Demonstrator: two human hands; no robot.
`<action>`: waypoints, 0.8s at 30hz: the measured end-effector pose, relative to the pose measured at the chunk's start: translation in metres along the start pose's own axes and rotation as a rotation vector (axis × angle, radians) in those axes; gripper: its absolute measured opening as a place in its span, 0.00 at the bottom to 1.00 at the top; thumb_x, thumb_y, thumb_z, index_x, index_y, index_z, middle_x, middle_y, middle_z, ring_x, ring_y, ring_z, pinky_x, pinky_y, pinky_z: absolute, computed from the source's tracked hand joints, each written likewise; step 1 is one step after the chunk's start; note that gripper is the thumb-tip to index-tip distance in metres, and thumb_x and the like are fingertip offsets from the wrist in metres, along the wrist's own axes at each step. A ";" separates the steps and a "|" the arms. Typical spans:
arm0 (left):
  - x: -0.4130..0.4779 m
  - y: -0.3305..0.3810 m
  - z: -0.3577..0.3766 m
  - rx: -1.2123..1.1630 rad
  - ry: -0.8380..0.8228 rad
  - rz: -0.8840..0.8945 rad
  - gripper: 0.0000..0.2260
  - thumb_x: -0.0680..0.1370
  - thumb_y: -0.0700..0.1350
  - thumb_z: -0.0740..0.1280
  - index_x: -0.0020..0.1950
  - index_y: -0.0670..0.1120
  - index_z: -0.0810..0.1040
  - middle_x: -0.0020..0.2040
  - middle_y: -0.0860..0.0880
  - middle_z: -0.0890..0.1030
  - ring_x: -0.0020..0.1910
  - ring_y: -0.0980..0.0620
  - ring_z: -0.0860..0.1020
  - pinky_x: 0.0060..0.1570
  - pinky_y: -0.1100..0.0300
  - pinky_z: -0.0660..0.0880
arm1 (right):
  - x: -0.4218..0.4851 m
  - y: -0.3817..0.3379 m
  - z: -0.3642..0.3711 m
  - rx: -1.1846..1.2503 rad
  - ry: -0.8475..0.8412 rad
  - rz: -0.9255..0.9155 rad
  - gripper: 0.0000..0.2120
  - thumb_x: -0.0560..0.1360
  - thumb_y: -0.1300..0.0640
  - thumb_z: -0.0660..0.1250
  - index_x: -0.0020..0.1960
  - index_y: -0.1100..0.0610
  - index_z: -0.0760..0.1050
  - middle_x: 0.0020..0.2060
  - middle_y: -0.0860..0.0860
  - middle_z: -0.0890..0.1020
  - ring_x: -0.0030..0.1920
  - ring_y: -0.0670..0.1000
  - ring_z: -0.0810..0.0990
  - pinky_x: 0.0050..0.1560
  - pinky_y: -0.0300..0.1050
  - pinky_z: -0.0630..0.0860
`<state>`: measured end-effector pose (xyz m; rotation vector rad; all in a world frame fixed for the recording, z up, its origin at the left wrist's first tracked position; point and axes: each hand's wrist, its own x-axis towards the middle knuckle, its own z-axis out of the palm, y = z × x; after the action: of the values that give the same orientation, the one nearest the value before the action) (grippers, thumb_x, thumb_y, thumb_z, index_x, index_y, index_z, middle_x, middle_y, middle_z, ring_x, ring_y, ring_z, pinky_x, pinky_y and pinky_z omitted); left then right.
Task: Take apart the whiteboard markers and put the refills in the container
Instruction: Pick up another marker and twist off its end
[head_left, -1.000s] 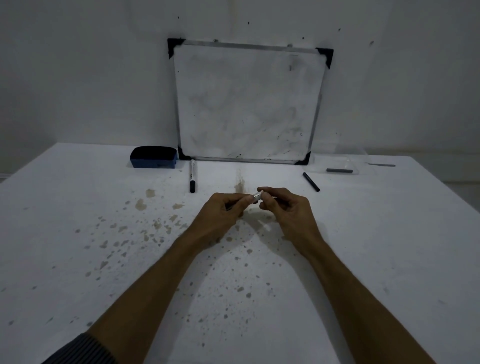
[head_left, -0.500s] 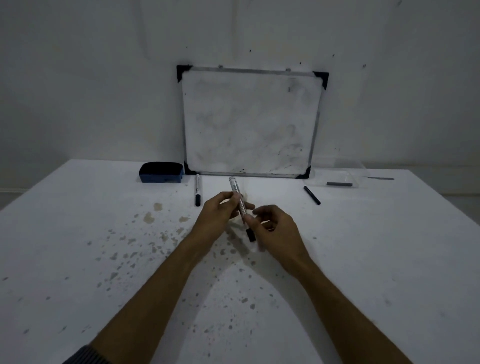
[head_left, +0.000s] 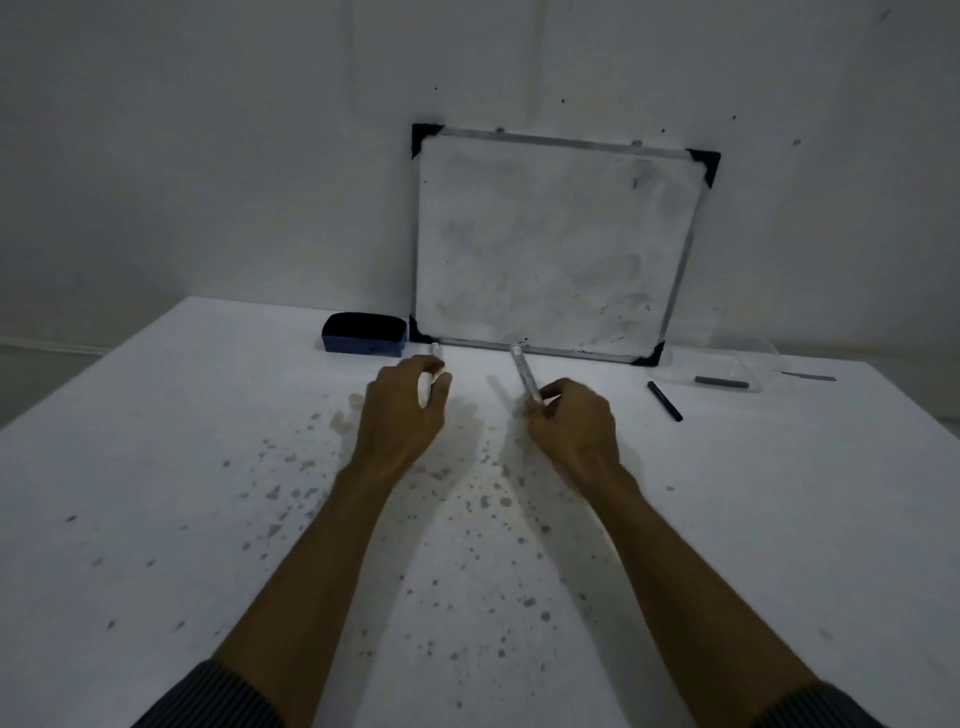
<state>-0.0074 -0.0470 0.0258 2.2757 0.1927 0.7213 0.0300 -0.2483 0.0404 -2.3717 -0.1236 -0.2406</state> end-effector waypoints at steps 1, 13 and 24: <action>0.002 -0.009 0.000 0.074 0.010 0.015 0.18 0.82 0.58 0.63 0.62 0.46 0.81 0.60 0.46 0.84 0.60 0.44 0.80 0.64 0.47 0.75 | 0.009 0.000 0.003 -0.035 0.019 0.027 0.11 0.75 0.50 0.70 0.49 0.58 0.82 0.41 0.53 0.85 0.42 0.54 0.84 0.42 0.43 0.77; 0.005 -0.038 0.006 0.276 -0.287 -0.062 0.41 0.77 0.68 0.67 0.80 0.42 0.63 0.79 0.45 0.67 0.77 0.45 0.65 0.76 0.50 0.60 | 0.046 -0.010 0.048 -0.121 0.108 0.183 0.13 0.74 0.50 0.70 0.46 0.61 0.81 0.44 0.58 0.85 0.47 0.62 0.84 0.43 0.46 0.74; 0.015 -0.070 -0.015 0.289 -0.274 -0.039 0.30 0.78 0.63 0.69 0.77 0.53 0.71 0.80 0.53 0.68 0.80 0.51 0.62 0.79 0.50 0.52 | 0.026 -0.053 0.070 -0.007 -0.038 -0.160 0.17 0.77 0.47 0.70 0.60 0.58 0.79 0.54 0.55 0.81 0.47 0.50 0.80 0.46 0.41 0.73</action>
<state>0.0013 0.0180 -0.0074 2.6088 0.2210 0.3727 0.0567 -0.1617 0.0317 -2.3763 -0.3318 -0.2727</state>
